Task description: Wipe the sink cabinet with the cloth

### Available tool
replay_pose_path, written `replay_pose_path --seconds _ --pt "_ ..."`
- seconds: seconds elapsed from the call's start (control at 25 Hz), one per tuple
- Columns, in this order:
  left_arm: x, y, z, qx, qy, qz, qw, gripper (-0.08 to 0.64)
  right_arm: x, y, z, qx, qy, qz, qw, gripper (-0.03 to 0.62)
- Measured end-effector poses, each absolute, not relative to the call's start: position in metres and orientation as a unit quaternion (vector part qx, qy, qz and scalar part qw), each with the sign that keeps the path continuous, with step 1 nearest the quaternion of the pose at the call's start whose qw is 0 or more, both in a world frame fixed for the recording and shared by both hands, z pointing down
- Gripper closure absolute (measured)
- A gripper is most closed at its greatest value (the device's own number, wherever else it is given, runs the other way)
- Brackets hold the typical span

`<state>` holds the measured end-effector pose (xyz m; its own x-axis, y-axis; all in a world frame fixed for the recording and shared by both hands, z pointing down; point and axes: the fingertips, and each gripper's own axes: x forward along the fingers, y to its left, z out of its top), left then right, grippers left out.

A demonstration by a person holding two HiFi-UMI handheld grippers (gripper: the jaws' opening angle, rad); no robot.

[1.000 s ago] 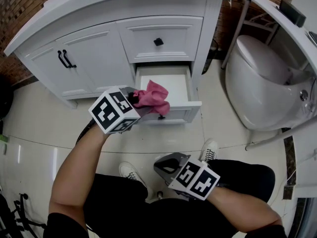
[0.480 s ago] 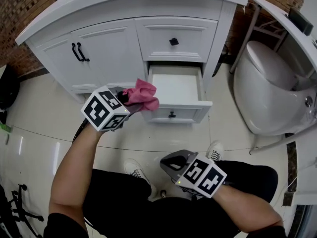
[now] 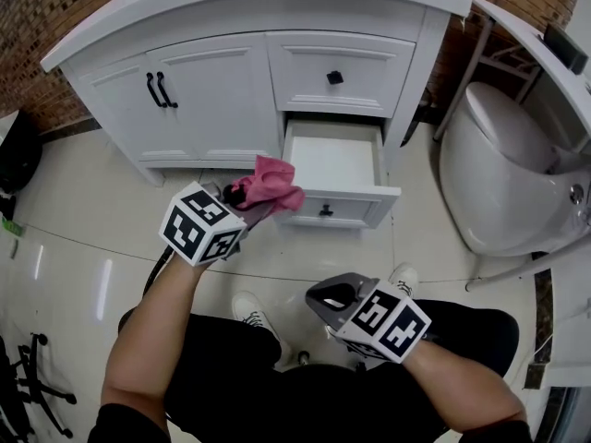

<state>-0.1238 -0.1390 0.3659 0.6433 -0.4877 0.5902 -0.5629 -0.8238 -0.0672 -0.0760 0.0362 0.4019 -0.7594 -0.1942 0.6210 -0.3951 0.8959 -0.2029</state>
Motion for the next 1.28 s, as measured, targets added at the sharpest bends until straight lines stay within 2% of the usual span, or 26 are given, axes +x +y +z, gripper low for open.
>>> replay_pose_path --seconds 0.24,0.64,0.96,1.28 --pt "-0.038 -0.109 0.387 0.938 -0.238 0.222 0.116 0.465 -0.065 0.043 0.407 0.160 -0.922 0.163 0.313 0.586" --pt "0.072 -0.100 0.427 0.958 -0.176 0.179 0.136 0.465 -0.024 0.047 0.420 0.190 -0.913 0.189 0.307 0.586" --pt "0.086 -0.104 0.438 0.958 -0.184 0.179 0.129 0.465 -0.011 0.046 0.429 0.200 -0.909 0.202 0.306 0.586" --pt "0.049 -0.116 0.442 0.948 -0.225 0.178 0.137 0.465 -0.022 0.051 0.435 0.186 -0.907 0.204 0.319 0.586"
